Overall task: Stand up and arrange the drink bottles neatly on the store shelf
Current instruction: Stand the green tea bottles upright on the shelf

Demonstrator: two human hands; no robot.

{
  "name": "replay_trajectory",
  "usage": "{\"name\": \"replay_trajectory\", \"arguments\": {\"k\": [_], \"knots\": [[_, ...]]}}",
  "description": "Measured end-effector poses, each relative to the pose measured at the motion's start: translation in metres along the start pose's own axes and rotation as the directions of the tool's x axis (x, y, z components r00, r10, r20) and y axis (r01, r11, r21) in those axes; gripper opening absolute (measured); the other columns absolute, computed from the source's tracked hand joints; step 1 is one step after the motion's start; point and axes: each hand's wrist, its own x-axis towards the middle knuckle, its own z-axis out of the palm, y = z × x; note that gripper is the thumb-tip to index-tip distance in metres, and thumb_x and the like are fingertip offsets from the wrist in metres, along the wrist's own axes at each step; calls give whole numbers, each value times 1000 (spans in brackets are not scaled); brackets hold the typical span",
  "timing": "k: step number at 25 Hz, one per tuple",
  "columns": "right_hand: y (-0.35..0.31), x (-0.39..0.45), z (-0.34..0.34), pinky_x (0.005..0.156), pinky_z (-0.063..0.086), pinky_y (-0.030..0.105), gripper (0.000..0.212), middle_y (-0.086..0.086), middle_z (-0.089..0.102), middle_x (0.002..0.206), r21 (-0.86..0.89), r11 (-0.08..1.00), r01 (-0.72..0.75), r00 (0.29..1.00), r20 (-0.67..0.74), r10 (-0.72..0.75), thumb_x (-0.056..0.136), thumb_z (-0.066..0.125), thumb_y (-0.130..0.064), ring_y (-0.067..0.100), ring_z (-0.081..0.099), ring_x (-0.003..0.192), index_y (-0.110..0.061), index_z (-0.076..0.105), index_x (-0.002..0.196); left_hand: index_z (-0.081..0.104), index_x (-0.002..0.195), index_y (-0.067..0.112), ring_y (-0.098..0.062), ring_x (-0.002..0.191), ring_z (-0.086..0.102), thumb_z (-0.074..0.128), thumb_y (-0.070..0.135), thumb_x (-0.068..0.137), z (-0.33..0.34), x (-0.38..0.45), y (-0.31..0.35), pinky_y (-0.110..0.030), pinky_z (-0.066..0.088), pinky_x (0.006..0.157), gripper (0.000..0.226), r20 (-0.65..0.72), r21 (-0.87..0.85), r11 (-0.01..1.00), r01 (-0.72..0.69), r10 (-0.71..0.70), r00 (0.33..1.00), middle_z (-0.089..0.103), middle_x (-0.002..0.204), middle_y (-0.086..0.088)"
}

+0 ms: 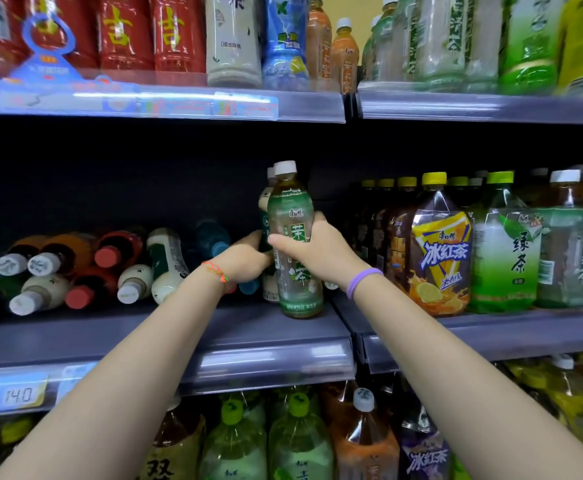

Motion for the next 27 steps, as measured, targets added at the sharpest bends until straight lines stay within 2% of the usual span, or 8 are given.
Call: {"name": "replay_trajectory", "arguments": {"k": [4, 7, 10, 14, 16, 19, 24, 27], "knots": [[2, -20, -9, 71, 56, 33, 64, -1, 68, 99, -336, 941, -36, 999, -27, 28, 75, 61, -75, 16, 65, 78, -20, 60, 109, 55, 134, 13, -25, 119, 60, 65, 42, 70, 2, -3, -2, -45, 47, 104, 71, -20, -133, 991, -33, 31, 999, 63, 131, -9], [2, -39, -8, 55, 60, 36, 49, 5, 70, 83, -268, 958, -100, 986, 104, 132, 79, 68, -64, 26, 70, 59, -21, 58, 102, 56, 135, 12, -26, 119, 60, 71, 30, 85, 4, -2, -1, -45, 47, 104, 56, -69, -82, 995, -49, 43, 997, 63, 131, -9], [-1, -41, -3, 60, 62, 42, 52, 6, 69, 84, -216, 971, -102, 987, 98, 125, 79, 70, -61, 31, 72, 63, -17, 55, 101, 62, 128, 13, -31, 115, 61, 65, 27, 88, 5, -2, 1, -45, 50, 99, 43, -184, 5, 999, -43, 43, 982, 66, 126, -12], [3, -37, 13, 70, 61, 43, 60, 7, 65, 106, -227, 973, -52, 994, 81, 72, 81, 77, -46, 27, 70, 79, -11, 42, 115, 67, 117, 17, -32, 112, 64, 49, 75, 65, -2, -13, 3, -47, 49, 102, 80, -219, -471, 878, 86, -211, 953, 70, 118, -9], [6, -36, 9, 74, 59, 38, 58, 5, 63, 109, -240, 971, -10, 989, 138, 45, 81, 79, -33, 25, 68, 89, -10, 42, 119, 65, 120, 21, -21, 108, 67, 49, 82, 67, 0, -27, 10, -41, 50, 99, 83, -203, -535, 843, 49, -185, 962, 72, 114, -1], [17, -30, -15, 80, 52, 35, 23, 6, 54, 109, -465, 884, 40, 997, 77, -5, 87, 65, -19, 27, 60, 91, -16, 56, 108, 64, 116, 20, -11, 101, 68, 64, 61, 85, 8, -41, 10, -33, 53, 93, 51, -224, -312, 948, -65, -7, 974, 72, 107, 6], [40, -19, -11, 85, 44, 32, 29, 10, 55, 125, -767, 641, 32, 957, 210, 203, 93, 50, -16, 35, 55, 113, -24, 58, 120, 64, 116, 23, -12, 99, 67, 77, 50, 79, 15, -41, 10, -31, 53, 90, 48, -239, -57, 996, -62, 47, 970, 71, 106, 7], [40, -23, -9, 71, 42, 33, 19, 8, 59, 99, -718, 696, 26, 988, 123, 90, 93, 51, -9, 35, 60, 100, -23, 50, 81, 65, 115, 23, -15, 99, 66, 75, 52, 79, 18, -44, 12, -32, 53, 89, 47, -309, 15, 997, -72, 73, 948, 71, 106, 5]]}}
